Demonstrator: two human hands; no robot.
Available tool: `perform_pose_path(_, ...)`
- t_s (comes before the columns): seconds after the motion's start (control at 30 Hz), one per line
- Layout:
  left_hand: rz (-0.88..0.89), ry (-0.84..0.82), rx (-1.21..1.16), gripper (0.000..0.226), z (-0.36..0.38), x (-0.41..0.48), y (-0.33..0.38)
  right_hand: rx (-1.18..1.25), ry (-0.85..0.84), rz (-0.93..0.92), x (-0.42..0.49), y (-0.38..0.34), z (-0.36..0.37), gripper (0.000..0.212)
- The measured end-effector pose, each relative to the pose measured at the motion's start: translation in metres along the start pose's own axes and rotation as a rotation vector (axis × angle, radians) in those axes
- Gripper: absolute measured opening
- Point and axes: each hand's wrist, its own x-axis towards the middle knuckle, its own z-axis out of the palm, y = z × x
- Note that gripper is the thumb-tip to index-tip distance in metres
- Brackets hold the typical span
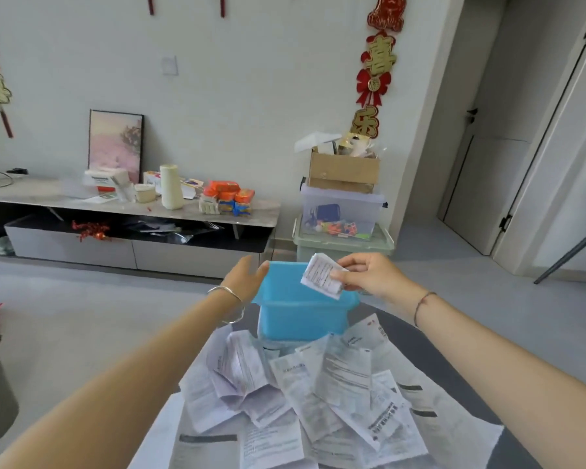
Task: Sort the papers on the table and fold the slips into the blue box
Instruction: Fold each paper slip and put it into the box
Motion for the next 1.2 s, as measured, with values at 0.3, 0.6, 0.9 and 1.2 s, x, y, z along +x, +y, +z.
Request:
perform_pose_path(0.3, -0.032, -0.062, -0.125, 0.049, 0.022, 0.070, -0.047, -0.087, -0.082, -0.005, 0.086, 0.022, 0.032, 0.015)
perform_pose_path(0.6, 0.214, 0.046, -0.225, 0.037, 0.031, 0.047, -0.055, -0.175, -0.209, 0.030, 0.097, 0.037, 0.047, 0.025)
perform_pose_path(0.9, 0.406, 0.109, -0.267, 0.029, 0.041, 0.020, -0.064, -0.379, -0.275, 0.115, 0.091, 0.069, 0.088, 0.019)
perform_pose_path(1.2, 0.349, 0.110, -0.273, 0.027, 0.039, 0.029, -0.063, -0.564, -0.233, 0.022, 0.090, 0.072, 0.087, 0.019)
